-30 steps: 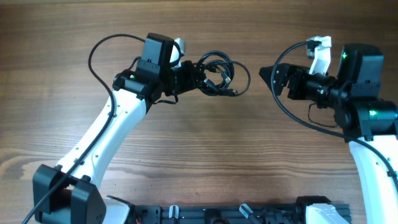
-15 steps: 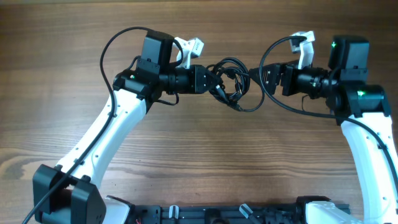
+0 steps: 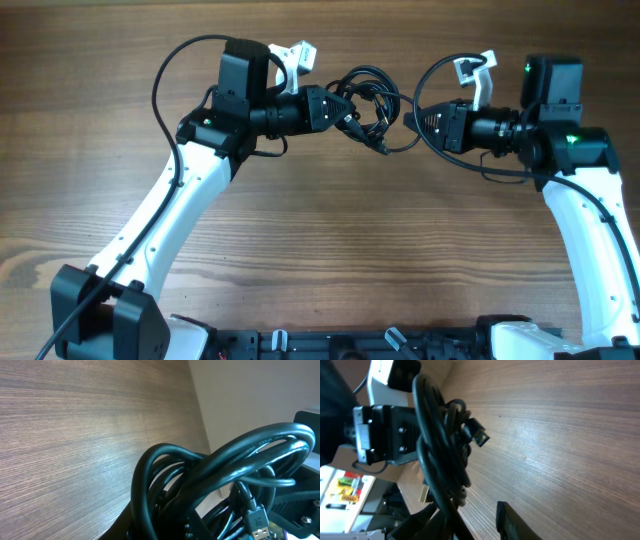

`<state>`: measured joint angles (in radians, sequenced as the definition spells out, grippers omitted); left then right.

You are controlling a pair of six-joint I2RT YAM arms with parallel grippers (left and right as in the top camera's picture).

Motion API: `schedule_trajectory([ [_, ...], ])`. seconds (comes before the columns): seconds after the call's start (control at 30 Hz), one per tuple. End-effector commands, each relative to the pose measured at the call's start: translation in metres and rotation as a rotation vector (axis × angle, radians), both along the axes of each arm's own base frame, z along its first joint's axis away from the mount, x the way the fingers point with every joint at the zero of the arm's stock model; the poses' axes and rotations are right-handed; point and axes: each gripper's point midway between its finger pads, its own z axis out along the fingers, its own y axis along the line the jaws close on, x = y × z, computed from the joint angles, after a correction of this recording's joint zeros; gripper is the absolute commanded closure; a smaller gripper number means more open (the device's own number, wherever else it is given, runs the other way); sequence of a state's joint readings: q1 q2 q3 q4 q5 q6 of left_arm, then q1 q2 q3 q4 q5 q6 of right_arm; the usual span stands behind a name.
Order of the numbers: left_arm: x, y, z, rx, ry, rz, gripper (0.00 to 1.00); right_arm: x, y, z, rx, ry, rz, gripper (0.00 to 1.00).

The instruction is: Untangle cables

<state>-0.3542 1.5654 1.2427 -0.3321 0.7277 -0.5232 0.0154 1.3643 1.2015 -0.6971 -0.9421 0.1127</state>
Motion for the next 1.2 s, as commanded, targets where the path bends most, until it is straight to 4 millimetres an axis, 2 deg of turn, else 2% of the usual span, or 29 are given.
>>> schedule_trajectory([
  [0.0, 0.006, 0.009, 0.002, 0.034, 0.0, 0.066, 0.96, 0.001, 0.003, 0.015, 0.038, -0.022, 0.005, 0.84],
  [0.07, 0.01, 0.019, -0.01, 0.096, 0.02, 0.128, 0.96, 0.004, 0.001, 0.026, 0.045, -0.048, -0.017, 0.86],
  [0.13, 0.01, 0.023, -0.015, 0.119, 0.032, 0.144, 0.96, 0.009, -0.009, 0.042, 0.031, -0.075, -0.092, 0.89],
  [0.23, 0.011, 0.025, -0.017, 0.134, 0.029, 0.149, 0.96, 0.023, -0.041, 0.057, -0.068, -0.13, -0.281, 0.93],
  [0.37, 0.015, 0.034, -0.025, 0.183, 0.036, 0.199, 0.96, 0.028, -0.084, 0.076, -0.169, -0.2, -0.49, 0.93],
  [0.43, 0.014, 0.034, -0.026, 0.185, 0.042, 0.198, 0.96, 0.031, -0.103, 0.07, -0.244, -0.19, -0.586, 0.93],
  [0.53, 0.009, 0.032, -0.026, 0.17, 0.06, 0.178, 0.96, 0.031, -0.107, 0.049, -0.275, -0.109, -0.592, 0.91],
  [0.57, 0.007, 0.029, -0.024, 0.157, 0.065, 0.161, 0.96, 0.032, -0.107, 0.038, -0.284, -0.067, -0.586, 0.76],
  [0.6, 0.006, 0.028, -0.024, 0.148, 0.071, 0.155, 0.96, 0.033, -0.107, 0.03, -0.292, -0.04, -0.58, 0.38],
  [0.63, 0.005, 0.027, -0.024, 0.141, 0.083, 0.159, 0.96, 0.033, -0.105, 0.026, -0.297, -0.03, -0.563, 0.27],
  [0.7, 0.005, 0.027, -0.024, 0.127, 0.114, 0.181, 0.96, 0.031, -0.094, 0.027, -0.273, -0.047, -0.491, 0.13],
  [0.73, 0.005, 0.027, -0.024, 0.109, 0.15, 0.206, 0.96, 0.029, -0.088, 0.03, -0.244, -0.048, -0.461, 0.09],
  [0.83, 0.003, 0.025, -0.023, 0.062, 0.235, 0.248, 0.96, 0.023, -0.075, 0.033, -0.187, -0.037, -0.4, 0.08],
  [0.97, -0.008, 0.024, -0.03, 0.007, 0.449, 0.339, 0.96, 0.025, -0.083, 0.028, -0.207, -0.005, -0.455, 0.06],
  [1.03, -0.015, 0.035, -0.053, 0.126, 0.471, 0.421, 0.96, 0.026, -0.091, 0.022, -0.238, 0.021, -0.497, 0.06],
  [1.07, -0.019, 0.044, -0.071, 0.236, 0.464, 0.492, 0.96, 0.026, -0.095, 0.017, -0.255, 0.041, -0.519, 0.06],
  [1.1, -0.023, 0.046, -0.089, 0.33, 0.444, 0.53, 0.96, 0.025, -0.095, 0.014, -0.259, 0.053, -0.516, 0.06],
  [1.17, -0.03, 0.038, -0.113, 0.406, 0.447, 0.527, 0.96, 0.024, -0.095, 0.01, -0.261, 0.068, -0.514, 0.06],
])
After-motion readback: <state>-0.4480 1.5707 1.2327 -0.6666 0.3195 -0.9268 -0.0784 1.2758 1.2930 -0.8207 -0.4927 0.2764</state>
